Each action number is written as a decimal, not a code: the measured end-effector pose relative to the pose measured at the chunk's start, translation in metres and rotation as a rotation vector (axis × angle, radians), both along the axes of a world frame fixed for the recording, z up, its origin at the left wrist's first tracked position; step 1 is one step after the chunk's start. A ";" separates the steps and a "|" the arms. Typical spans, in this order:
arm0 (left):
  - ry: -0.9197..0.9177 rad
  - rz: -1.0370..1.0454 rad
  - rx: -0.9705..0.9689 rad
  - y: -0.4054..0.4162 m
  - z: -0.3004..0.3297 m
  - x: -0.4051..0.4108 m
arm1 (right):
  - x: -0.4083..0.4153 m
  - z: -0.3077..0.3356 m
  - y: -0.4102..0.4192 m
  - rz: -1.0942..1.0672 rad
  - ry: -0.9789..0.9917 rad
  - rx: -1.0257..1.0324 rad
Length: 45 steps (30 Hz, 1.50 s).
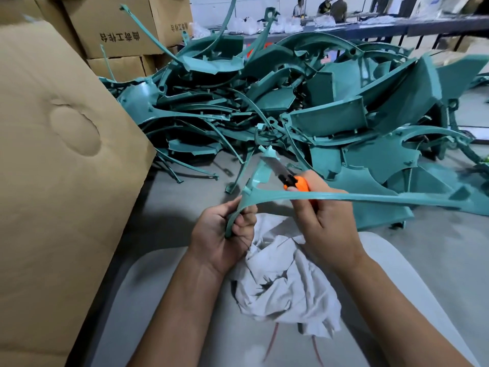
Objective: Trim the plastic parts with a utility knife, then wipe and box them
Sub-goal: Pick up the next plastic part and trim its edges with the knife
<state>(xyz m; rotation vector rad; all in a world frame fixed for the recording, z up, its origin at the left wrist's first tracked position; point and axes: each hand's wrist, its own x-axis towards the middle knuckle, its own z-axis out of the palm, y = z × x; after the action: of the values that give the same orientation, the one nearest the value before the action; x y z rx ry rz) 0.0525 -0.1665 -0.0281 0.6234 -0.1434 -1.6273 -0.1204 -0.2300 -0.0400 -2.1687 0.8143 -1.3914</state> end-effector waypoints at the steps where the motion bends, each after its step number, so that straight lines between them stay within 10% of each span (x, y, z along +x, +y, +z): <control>1: 0.016 -0.015 -0.001 0.000 0.000 0.001 | -0.001 -0.001 -0.002 -0.044 0.007 -0.028; 20: -0.072 0.281 0.055 -0.008 -0.007 0.000 | 0.006 0.006 0.015 0.261 0.064 0.193; 35: 0.076 0.303 -0.108 0.004 -0.011 0.057 | -0.024 0.020 -0.007 0.800 -0.370 0.784; 40: -0.114 0.317 -0.128 0.005 -0.010 0.048 | -0.016 0.009 -0.005 0.484 -0.078 0.658; 45: -0.266 0.219 0.028 -0.002 -0.012 0.034 | -0.012 0.009 0.000 0.727 -0.007 0.603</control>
<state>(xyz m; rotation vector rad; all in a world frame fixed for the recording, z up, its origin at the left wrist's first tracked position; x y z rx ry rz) 0.0868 -0.1680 -0.0401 0.8469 -0.2387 -1.3333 -0.1328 -0.2296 -0.0308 -1.7061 0.3080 -0.6696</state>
